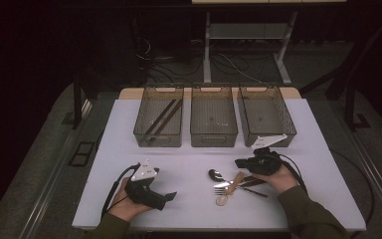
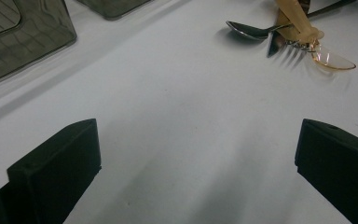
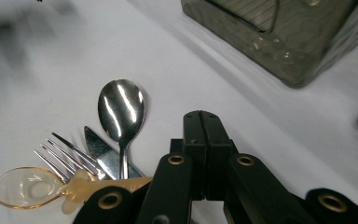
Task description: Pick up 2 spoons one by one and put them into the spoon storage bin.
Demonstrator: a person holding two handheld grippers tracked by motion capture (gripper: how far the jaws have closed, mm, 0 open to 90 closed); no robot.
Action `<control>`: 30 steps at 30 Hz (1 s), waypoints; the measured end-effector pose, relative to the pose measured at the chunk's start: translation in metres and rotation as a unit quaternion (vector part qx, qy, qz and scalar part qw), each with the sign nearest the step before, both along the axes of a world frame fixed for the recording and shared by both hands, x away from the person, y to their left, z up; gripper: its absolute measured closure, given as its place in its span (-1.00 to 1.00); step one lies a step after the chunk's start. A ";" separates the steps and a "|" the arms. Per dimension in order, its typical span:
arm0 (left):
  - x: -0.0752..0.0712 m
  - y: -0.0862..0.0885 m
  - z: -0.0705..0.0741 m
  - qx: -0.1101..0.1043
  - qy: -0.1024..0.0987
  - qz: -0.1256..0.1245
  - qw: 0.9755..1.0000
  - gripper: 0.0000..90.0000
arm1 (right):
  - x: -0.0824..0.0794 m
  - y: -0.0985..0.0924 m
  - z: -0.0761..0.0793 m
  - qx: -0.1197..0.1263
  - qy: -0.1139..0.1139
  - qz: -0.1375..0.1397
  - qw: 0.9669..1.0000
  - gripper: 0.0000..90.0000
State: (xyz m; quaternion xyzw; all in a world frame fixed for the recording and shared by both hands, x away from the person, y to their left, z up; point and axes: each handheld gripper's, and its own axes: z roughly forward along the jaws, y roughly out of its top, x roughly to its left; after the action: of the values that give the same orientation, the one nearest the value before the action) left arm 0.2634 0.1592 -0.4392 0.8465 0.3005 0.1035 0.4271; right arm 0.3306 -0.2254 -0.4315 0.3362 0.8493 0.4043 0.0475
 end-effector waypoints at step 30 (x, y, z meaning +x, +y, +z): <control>0.000 -0.002 -0.002 0.006 0.012 -0.007 1.000 -1.00 | -0.021 -0.008 -0.002 -0.025 0.028 0.032 0.999 0.98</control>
State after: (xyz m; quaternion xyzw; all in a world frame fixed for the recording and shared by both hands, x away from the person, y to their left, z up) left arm 0.2632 0.1570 -0.4414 0.8523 0.2994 0.0919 0.4189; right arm 0.3101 -0.2337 -0.4336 0.3187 0.8703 0.3751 0.0190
